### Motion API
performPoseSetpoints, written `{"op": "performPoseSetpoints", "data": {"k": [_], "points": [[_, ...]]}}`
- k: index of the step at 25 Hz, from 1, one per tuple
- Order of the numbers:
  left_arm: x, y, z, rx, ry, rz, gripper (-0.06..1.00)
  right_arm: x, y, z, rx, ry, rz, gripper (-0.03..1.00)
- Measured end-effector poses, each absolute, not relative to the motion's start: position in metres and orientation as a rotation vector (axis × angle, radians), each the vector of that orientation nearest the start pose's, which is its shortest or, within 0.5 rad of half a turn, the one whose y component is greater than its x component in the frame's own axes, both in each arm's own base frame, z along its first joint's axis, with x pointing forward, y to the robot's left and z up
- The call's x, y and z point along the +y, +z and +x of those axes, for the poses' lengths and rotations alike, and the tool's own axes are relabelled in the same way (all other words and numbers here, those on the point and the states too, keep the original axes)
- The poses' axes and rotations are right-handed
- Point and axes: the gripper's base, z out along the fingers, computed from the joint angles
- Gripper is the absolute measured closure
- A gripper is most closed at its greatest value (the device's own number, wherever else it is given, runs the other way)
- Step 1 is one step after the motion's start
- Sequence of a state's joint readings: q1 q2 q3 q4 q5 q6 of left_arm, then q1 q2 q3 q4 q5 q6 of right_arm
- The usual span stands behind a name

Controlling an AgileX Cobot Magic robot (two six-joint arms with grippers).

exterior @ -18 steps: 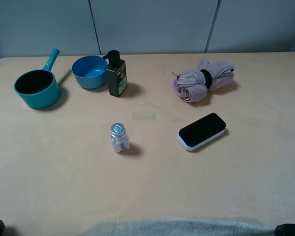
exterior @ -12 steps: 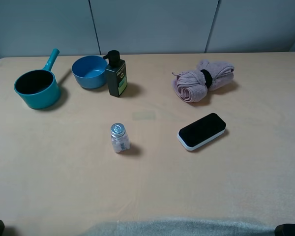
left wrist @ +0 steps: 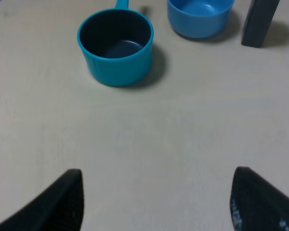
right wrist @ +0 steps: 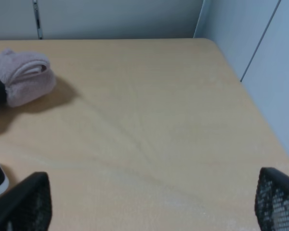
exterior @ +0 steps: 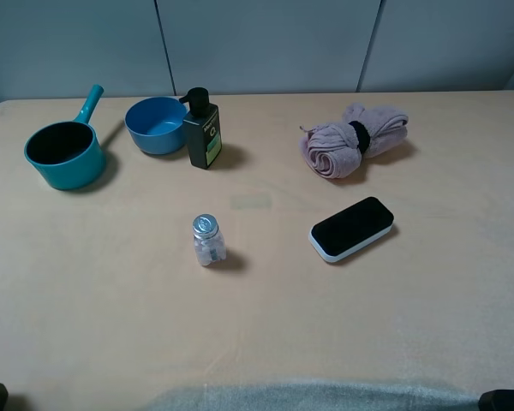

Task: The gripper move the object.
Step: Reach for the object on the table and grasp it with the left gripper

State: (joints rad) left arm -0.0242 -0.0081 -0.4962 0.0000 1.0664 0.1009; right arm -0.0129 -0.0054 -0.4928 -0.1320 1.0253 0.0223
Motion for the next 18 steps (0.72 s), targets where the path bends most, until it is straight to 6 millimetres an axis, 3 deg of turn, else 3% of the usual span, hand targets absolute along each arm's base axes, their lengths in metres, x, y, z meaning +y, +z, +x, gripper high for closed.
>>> {"op": "performPoseSetpoints", "data": {"k": [18], "points": [[0.0001, 0.2757, -0.0059, 2.042, 0.048, 0.128, 0.24, -0.0102, 0.2787, -0.0040, 2.007, -0.151, 0.039, 0.33]]}}
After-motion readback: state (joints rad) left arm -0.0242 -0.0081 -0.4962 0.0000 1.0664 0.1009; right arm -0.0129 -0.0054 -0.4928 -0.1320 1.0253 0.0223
